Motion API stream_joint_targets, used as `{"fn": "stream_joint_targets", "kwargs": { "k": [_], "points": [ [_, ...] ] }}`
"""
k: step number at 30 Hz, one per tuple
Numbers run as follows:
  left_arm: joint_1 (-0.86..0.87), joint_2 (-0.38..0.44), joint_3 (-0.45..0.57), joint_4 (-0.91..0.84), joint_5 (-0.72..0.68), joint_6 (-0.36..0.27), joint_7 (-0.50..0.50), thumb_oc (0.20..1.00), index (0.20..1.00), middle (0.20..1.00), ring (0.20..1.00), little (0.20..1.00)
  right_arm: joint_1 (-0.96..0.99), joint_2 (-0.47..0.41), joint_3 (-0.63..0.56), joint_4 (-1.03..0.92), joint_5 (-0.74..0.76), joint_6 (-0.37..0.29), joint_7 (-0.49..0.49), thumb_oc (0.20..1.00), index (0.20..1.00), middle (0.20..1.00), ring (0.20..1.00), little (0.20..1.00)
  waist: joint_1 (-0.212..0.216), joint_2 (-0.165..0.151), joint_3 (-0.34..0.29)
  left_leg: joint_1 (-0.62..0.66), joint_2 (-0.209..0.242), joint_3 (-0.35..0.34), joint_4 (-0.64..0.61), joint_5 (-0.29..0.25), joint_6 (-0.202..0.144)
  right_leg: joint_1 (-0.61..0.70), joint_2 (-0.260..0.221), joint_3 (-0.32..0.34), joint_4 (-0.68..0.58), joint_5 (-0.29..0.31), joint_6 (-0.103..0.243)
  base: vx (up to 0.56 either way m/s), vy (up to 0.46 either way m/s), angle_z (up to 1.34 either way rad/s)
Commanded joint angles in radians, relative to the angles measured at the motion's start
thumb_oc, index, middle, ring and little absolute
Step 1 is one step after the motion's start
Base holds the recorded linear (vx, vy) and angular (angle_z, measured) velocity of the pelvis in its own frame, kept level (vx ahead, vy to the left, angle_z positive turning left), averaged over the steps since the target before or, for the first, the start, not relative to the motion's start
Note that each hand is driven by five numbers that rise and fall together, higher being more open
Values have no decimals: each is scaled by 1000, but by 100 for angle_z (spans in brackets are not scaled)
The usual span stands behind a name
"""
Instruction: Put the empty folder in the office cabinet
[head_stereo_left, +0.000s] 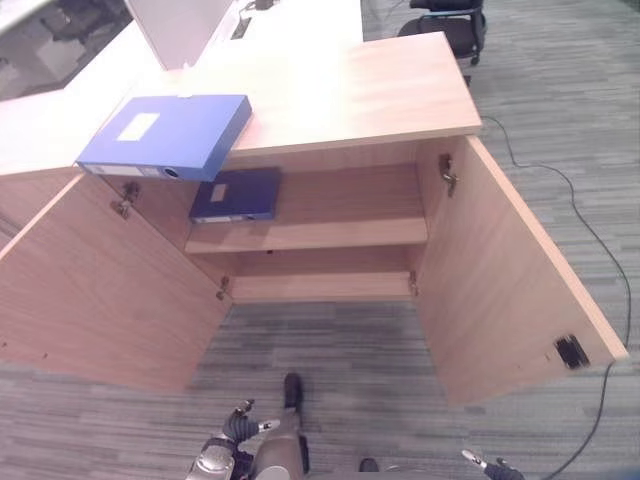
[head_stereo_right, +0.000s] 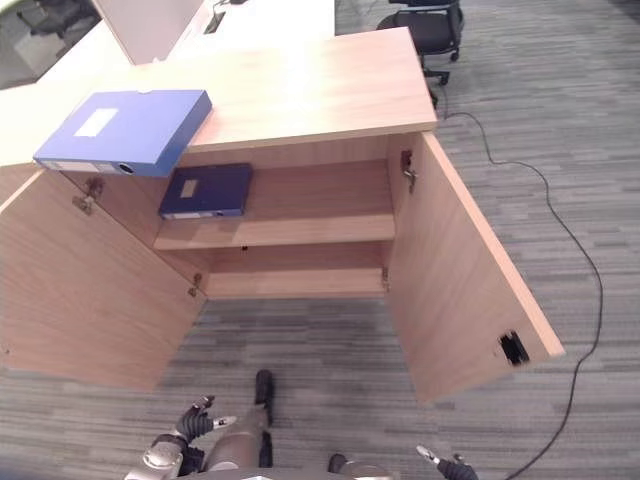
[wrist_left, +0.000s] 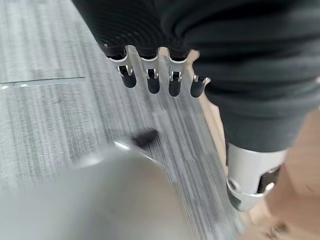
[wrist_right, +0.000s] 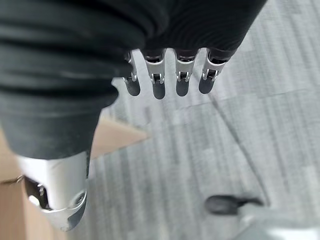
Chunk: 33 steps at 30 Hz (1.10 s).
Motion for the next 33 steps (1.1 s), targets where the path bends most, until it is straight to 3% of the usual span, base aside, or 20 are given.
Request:
{"fn": "stream_joint_targets", "kwargs": {
  "k": [1,2,4,7,9,10,11,14,16,21,33],
  "points": [
    [-26,7,-34,-13,36,-7,9,1000,1000,1000,1000,1000,75,-21,1,-69,-40,0,3,1000,1000,1000,1000,1000,4,36,-23,117,114,-19,33,-46,-50,-27,-213,130,26,4,163,549,542,-184],
    [-31,22,-37,-17,51,-5,6,1000,1000,1000,1000,1000,72,6,3,-77,-18,1,11,1000,1000,1000,1000,1000,2,13,-41,140,81,1,30,-77,-15,-59,-245,155,60,14,190,426,486,-84],
    [-39,36,-26,-21,43,-3,9,1000,1000,1000,1000,1000,59,24,21,-97,-15,-4,18,1000,1000,1000,1000,1000,-1,-4,-40,165,54,22,26,-114,10,-89,-265,163,135,21,207,234,311,-6],
    [-47,56,-5,-32,24,-1,16,1000,1000,1000,1000,1000,37,41,43,-122,-28,-3,18,1000,1000,1000,1000,1000,14,-2,-23,205,48,63,21,-145,33,-169,-275,96,283,83,226,67,166,5],
    [-47,57,-5,-32,24,-1,16,1000,1000,1000,1000,1000,36,41,43,-122,-28,-3,18,1000,1000,1000,1000,1000,15,-3,-22,205,48,64,22,-145,34,-172,-276,98,287,82,227,33,93,-8],
    [-48,66,5,-40,15,-2,21,1000,1000,1000,1000,1000,32,53,48,-147,-25,-9,18,1000,1000,1000,1000,1000,16,4,-15,232,45,79,15,-161,45,-208,-283,33,363,123,238,129,216,6],
    [-46,70,11,-50,14,-4,22,1000,1000,1000,1000,1000,35,60,55,-167,-24,-16,19,1000,1000,1000,1000,1000,9,8,-12,262,35,79,9,-175,56,-232,-263,26,391,140,242,177,257,12],
    [-44,71,11,-55,16,-9,20,1000,1000,1000,1000,1000,47,56,54,-160,-16,-15,18,1000,1000,1000,1000,1000,-3,15,-11,299,25,64,7,-200,60,-258,-221,38,328,99,213,190,91,17],
    [-49,71,-3,-45,17,-9,20,1000,1000,1000,1000,1000,52,58,55,-149,-1,-15,14,1000,1000,1000,1000,1000,-18,11,-9,321,17,58,7,-217,58,-273,-205,23,206,94,190,197,5,-1],
    [-43,55,-6,-41,25,-16,21,1000,1000,1000,1000,1000,70,50,56,-133,-9,-15,15,1000,1000,1000,1000,1000,-19,-2,-21,350,7,54,7,-235,57,-219,-209,51,110,119,193,89,-29,10],
    [-18,33,-9,-34,36,-11,18,1000,1000,1000,1000,1000,97,35,51,-105,-19,-8,28,1000,1000,1000,1000,1000,-20,0,-58,407,37,30,7,-253,29,-111,-193,37,35,90,169,64,-75,1]
  ]
}}
